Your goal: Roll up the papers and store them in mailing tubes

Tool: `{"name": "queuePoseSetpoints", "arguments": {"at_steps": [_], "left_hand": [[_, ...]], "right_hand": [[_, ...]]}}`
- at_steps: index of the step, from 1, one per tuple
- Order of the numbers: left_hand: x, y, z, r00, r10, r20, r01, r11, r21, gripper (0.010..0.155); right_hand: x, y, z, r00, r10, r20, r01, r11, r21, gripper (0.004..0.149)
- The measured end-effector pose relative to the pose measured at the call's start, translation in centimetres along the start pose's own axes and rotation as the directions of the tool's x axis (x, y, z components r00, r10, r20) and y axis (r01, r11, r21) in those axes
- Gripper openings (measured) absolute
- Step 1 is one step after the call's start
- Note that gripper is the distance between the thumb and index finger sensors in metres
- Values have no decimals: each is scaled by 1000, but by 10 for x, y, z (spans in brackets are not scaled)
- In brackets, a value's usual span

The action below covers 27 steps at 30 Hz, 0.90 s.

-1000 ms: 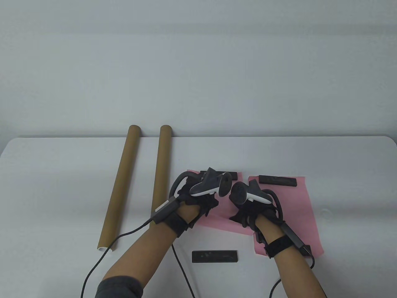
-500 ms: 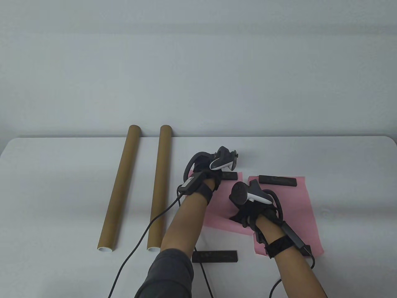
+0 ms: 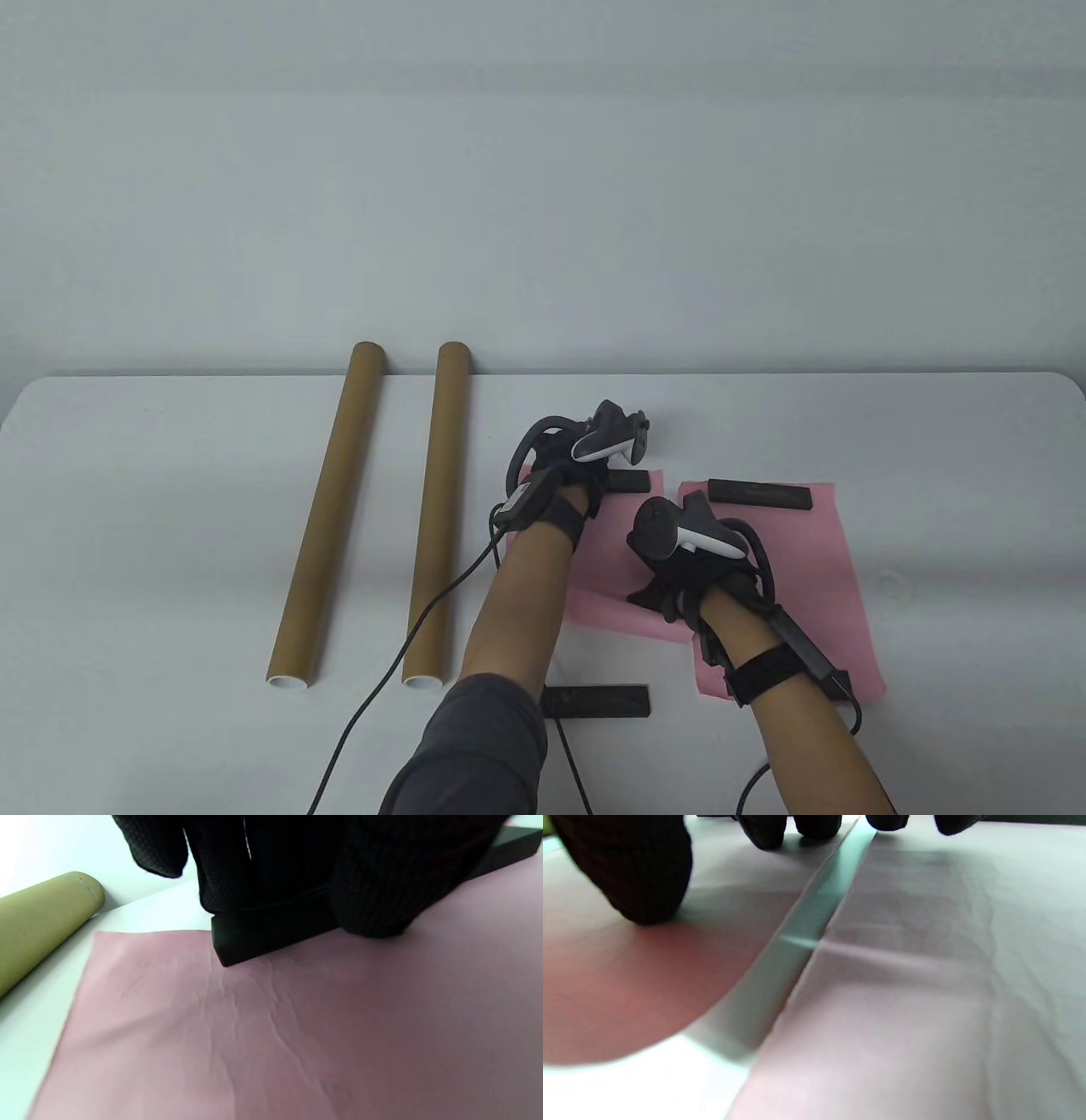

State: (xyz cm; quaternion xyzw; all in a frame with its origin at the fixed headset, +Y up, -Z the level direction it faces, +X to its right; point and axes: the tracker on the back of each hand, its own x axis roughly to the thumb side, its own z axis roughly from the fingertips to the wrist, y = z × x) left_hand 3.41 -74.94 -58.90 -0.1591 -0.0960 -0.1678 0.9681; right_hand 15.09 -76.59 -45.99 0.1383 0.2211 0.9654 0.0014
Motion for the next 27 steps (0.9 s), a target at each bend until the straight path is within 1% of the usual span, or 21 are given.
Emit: {"name": "queuePoseSetpoints", "arguments": {"at_steps": [4, 7, 13, 21, 27], "left_hand": [[-5, 4, -3, 999, 2, -39, -2, 1000, 13, 67], [-11, 8, -6, 995, 62, -80, -60, 998, 29, 66], [-7, 9, -16, 986, 91, -137, -85, 995, 53, 66], [-4, 3, -25, 984, 91, -153, -90, 996, 12, 66], [-8, 2, -27, 983, 109, -148, -106, 994, 29, 65]], "right_hand": [[0, 1, 0, 1000, -7, 2, 7, 1000, 0, 86], [0, 0, 0, 1000, -2, 1, 2, 1000, 1, 86], [0, 0, 0, 1000, 1, 3, -1, 1000, 1, 86], [-1, 0, 0, 1000, 1, 7, -1, 1000, 0, 86], [-1, 0, 0, 1000, 2, 8, -2, 1000, 0, 86]]}}
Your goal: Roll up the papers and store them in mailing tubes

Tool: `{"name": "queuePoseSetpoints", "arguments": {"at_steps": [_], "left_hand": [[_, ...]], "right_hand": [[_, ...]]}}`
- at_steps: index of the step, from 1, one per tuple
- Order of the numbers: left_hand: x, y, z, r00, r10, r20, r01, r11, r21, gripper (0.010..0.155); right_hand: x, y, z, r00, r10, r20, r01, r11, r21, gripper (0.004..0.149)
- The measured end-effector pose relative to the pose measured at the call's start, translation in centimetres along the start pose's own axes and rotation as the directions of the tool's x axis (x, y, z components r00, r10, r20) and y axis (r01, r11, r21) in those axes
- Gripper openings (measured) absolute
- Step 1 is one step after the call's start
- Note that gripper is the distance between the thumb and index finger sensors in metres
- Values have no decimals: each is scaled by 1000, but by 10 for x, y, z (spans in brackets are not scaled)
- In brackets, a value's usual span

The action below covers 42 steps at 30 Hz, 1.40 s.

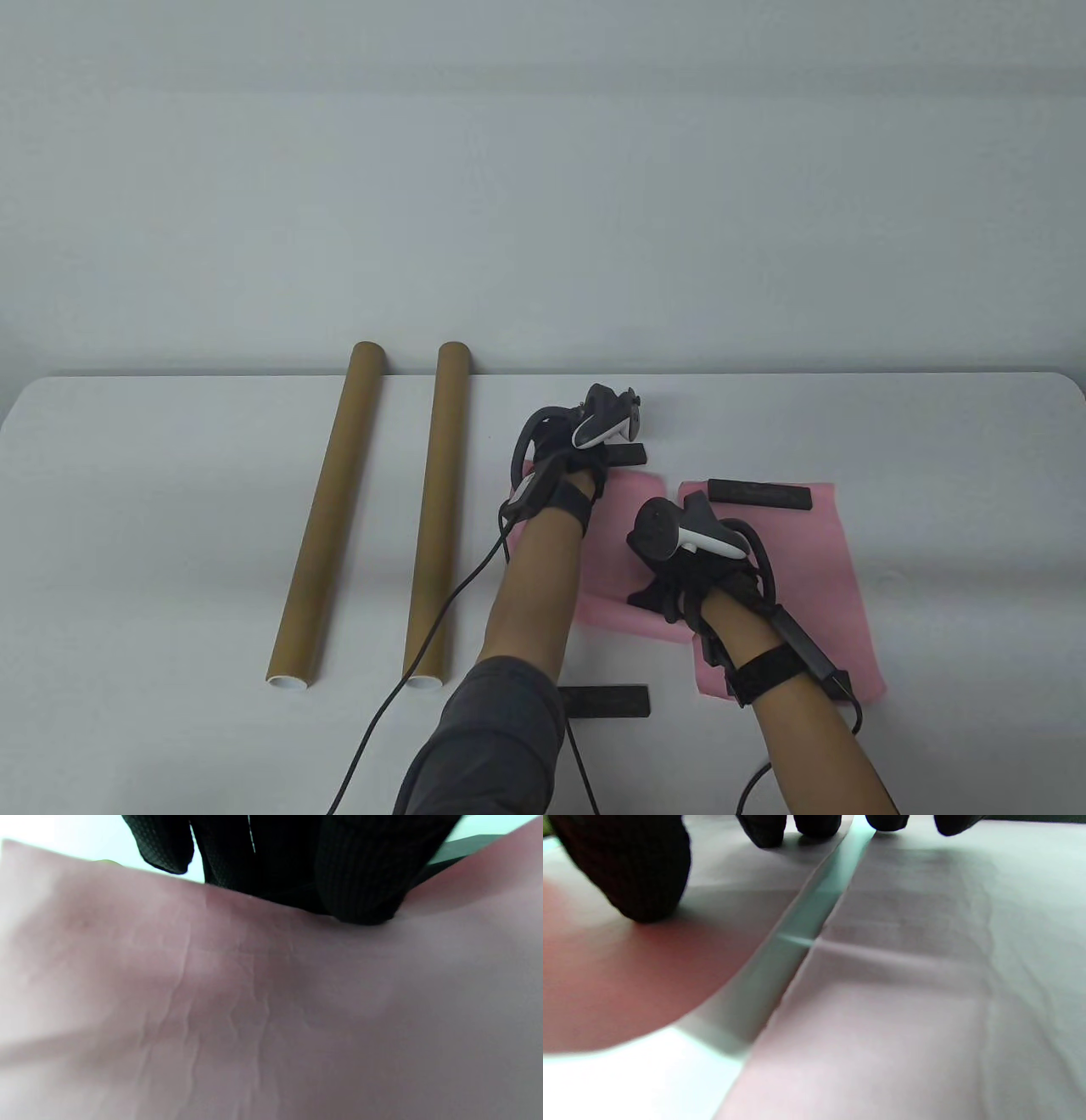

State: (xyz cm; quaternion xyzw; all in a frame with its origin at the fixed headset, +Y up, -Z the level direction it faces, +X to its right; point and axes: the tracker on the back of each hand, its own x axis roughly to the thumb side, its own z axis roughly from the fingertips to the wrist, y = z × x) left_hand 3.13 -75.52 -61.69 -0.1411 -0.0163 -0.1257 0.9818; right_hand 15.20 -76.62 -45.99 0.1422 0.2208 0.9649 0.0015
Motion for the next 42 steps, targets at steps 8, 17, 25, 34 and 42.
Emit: {"name": "queuePoseSetpoints", "arguments": {"at_steps": [8, 17, 25, 34, 42], "left_hand": [[-20, 35, 27, 998, 54, 44, -57, 996, 72, 67], [-27, 49, 121, 955, -147, 257, 100, 977, 186, 61], [-20, 4, 206, 814, -299, 498, 282, 953, 112, 70], [-22, -54, 182, 791, -272, 547, 388, 915, -107, 84], [-26, -36, 203, 831, -212, 514, 235, 972, 22, 50]], "right_hand": [[0, 0, 0, 1000, -7, -4, 7, 1000, 2, 86], [0, 0, 0, 1000, -1, -11, 2, 1000, 6, 86], [0, 0, 0, 1000, -7, -12, 7, 1000, 5, 86], [-1, 2, 2, 1000, 1, 19, -1, 1000, -18, 88], [-5, -2, 7, 998, 51, 26, -48, 993, -110, 88]]}}
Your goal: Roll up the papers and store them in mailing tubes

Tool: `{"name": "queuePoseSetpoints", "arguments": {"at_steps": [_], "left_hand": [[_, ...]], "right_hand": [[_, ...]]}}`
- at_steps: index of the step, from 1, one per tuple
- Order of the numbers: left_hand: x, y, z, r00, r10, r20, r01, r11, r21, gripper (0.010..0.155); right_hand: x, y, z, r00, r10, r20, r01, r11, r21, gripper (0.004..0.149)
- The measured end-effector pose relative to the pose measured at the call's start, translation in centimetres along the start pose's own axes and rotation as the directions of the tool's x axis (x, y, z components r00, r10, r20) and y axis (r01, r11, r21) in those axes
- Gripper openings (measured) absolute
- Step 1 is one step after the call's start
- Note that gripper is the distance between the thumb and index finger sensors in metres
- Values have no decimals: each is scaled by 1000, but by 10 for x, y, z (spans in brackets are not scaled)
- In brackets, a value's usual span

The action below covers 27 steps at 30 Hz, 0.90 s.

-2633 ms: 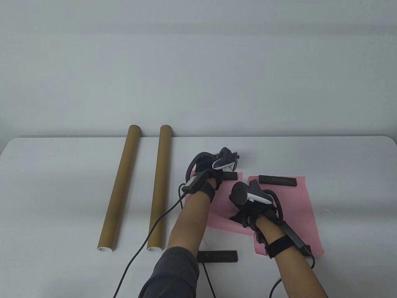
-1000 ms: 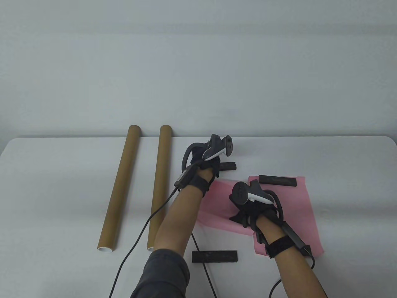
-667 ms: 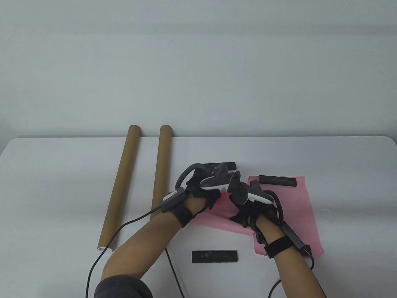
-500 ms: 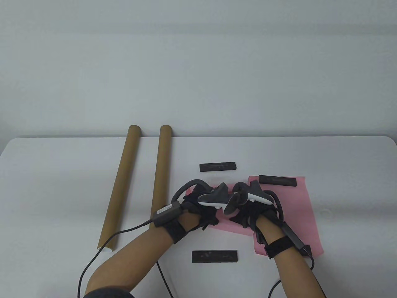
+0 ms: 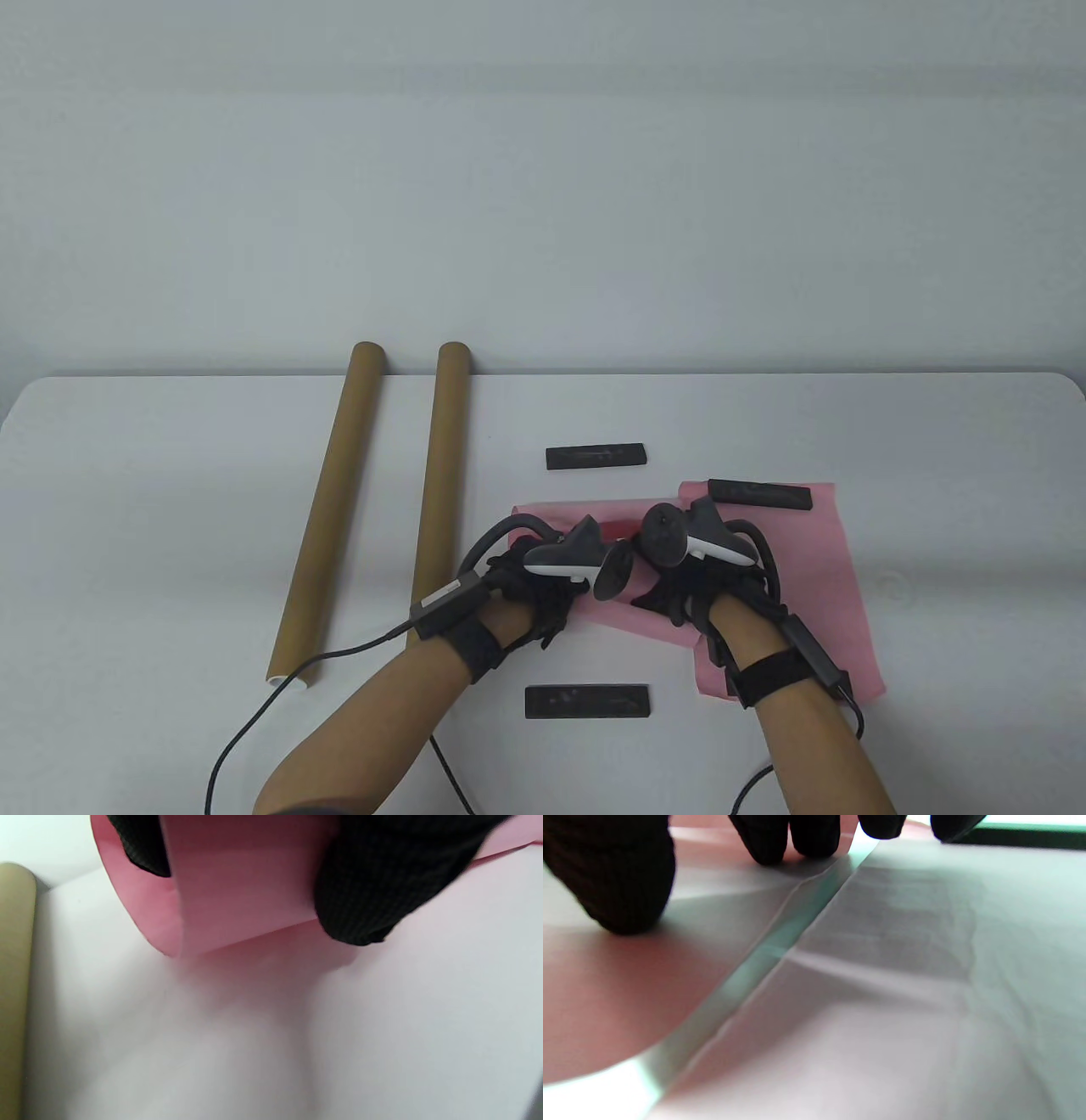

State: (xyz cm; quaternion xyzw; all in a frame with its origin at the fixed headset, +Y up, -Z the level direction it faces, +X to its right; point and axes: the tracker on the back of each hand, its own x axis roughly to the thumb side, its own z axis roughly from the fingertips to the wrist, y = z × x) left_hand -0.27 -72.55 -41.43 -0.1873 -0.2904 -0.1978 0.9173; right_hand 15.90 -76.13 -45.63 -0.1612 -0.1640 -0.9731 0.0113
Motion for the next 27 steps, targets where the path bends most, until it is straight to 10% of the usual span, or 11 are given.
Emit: {"name": "queuePoseSetpoints", "arguments": {"at_steps": [12, 19, 23, 27], "left_hand": [[14, 5, 97, 981, 96, -169, -25, 924, 380, 47], [9, -14, 145, 948, 255, -192, -135, 866, 482, 46], [9, -27, 154, 950, 265, -164, -143, 838, 526, 47], [12, -37, 159, 973, 187, -138, -82, 830, 552, 61]], "right_hand": [[9, -62, 66, 929, -262, 262, 308, 939, -153, 69], [61, -54, 128, 906, -57, 419, 117, 986, -120, 89], [94, -43, 157, 922, 226, 316, -67, 894, -444, 52], [101, -35, 160, 930, 199, 309, -55, 906, -419, 38]]}}
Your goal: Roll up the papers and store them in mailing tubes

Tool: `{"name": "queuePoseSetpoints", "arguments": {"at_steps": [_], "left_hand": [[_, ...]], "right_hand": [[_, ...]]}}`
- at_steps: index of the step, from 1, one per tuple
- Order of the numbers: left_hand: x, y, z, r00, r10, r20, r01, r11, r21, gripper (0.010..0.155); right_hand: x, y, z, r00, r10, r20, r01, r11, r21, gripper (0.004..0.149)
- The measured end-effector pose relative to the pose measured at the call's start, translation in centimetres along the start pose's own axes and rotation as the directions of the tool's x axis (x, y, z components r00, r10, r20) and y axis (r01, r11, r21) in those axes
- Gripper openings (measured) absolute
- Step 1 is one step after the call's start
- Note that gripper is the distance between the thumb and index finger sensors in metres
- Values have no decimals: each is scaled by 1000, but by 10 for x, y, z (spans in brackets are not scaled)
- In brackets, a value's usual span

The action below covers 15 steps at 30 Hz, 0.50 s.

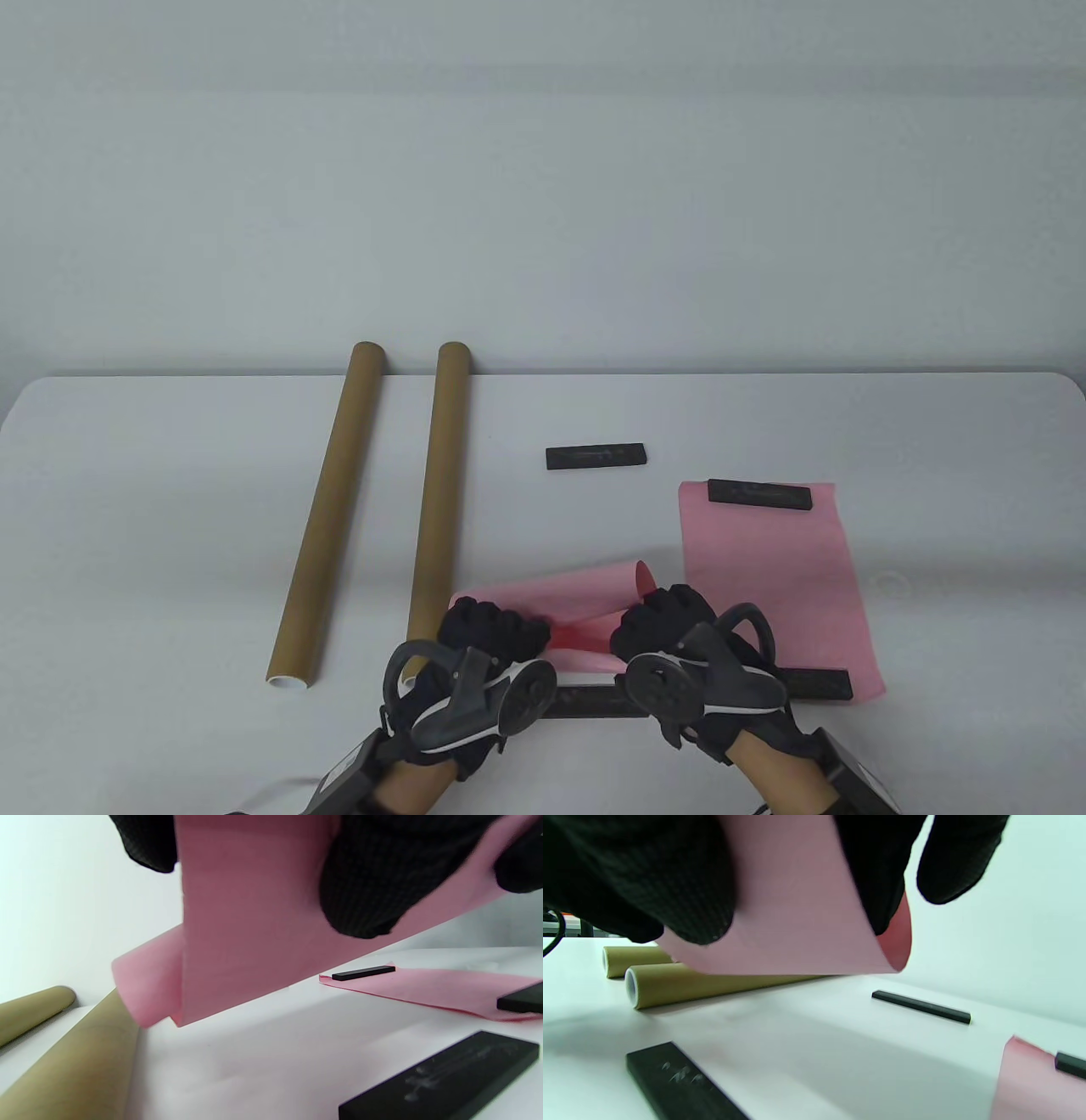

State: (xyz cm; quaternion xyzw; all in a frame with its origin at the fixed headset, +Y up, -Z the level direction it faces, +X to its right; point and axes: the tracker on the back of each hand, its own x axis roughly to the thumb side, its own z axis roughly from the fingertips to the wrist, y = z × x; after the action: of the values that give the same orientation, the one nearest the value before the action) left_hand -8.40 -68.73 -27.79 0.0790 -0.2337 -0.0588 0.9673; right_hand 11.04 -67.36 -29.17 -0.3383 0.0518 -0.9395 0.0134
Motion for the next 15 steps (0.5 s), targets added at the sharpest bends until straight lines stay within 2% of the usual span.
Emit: {"name": "queuePoseSetpoints", "arguments": {"at_steps": [2, 3, 5, 8, 9, 12, 13, 15], "left_hand": [[2, 0, 4, 1000, -23, 21, 23, 999, 25, 66], [3, 0, 6, 998, -35, 53, 33, 999, 35, 69], [7, -3, 7, 993, -70, 95, 67, 997, 36, 71], [11, -8, 4, 986, -108, 125, 106, 994, 23, 72], [12, -10, 2, 986, -107, 127, 106, 994, 16, 69], [9, -12, -4, 994, -54, 94, 55, 998, -9, 54], [7, -13, -6, 998, -12, 69, 14, 1000, -26, 50], [-1, -15, -9, 995, 94, 16, -92, 993, -69, 46]], "right_hand": [[-3, 7, 1, 997, -73, -12, 73, 997, 15, 38], [-8, 13, 3, 987, -156, -24, 157, 987, 29, 38], [-18, 24, 4, 944, -323, -61, 327, 941, 83, 38], [-30, 32, 5, 877, -469, -107, 479, 873, 95, 38], [-31, 33, 4, 870, -480, -113, 490, 865, 103, 37], [-31, 31, 5, 899, -426, -100, 434, 897, 85, 40], [-29, 30, 8, 914, -394, -93, 399, 916, 40, 51], [-23, 23, 16, 974, -223, -46, 219, 973, -78, 75]]}}
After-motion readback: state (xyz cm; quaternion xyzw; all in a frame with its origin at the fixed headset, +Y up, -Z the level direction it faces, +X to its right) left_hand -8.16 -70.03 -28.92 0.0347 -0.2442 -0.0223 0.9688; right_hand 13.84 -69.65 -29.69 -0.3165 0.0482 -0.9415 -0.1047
